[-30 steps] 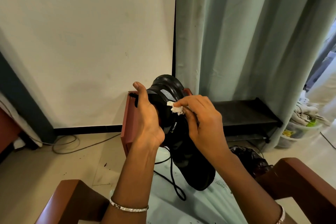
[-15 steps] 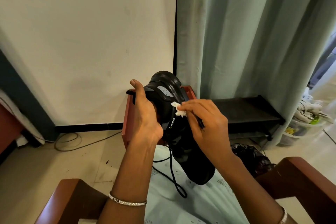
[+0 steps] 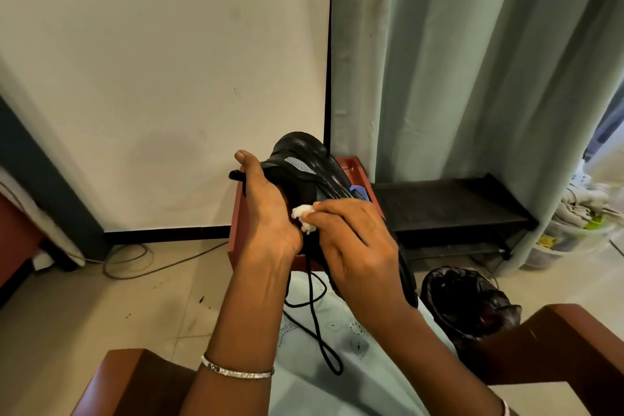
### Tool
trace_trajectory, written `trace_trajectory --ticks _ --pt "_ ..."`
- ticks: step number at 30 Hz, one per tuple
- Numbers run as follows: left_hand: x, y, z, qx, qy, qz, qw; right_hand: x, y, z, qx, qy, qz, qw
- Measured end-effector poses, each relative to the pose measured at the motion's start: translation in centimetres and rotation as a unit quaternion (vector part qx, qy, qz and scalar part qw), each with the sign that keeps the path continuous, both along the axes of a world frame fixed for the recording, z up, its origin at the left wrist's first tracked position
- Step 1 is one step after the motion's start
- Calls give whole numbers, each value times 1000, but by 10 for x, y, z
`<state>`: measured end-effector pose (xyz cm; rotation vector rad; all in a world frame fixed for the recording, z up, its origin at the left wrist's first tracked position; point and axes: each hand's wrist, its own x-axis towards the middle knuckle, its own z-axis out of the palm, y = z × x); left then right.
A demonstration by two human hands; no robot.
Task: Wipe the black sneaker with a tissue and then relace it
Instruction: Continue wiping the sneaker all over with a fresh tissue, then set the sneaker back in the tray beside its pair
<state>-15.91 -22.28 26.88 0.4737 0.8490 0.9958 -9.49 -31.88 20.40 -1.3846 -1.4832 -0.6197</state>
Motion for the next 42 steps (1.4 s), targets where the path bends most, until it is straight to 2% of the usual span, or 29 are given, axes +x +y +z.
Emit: trace_trajectory --ticks 4,10,13,17,23,28,32,34,36,39,42 --pt "1 10 0 -14 -11 -3 1000 1 7 -5 -7 -1 9 1000" --pt "5 21 -1 -7 -9 -32 999 7 2 -23 -35 -52 12 998" --pt "9 26 -2 -1 -2 -50 999 25 18 -1 -25 -5 -1 1000" --pt "14 33 1 12 -1 -79 997 60 38 16 -69 35 -21 997" --pt "19 59 -1 29 -12 -77 997 81 31 -8 -62 33 11 997" --pt "30 85 0 64 20 -145 987 99 28 -22 -130 39 9 991" --pt "39 118 9 111 89 -218 966 121 24 -15 -113 151 -14 982" --pt "44 133 14 150 149 -271 939 132 24 -11 -104 205 -29 973" --pt "48 146 20 197 243 -330 891 142 26 -9 -104 230 -43 967" --pt "51 174 21 304 390 -387 778 150 30 -11 -116 234 -39 964" --pt "49 196 17 359 458 -466 667 152 37 -22 -134 250 -35 958"
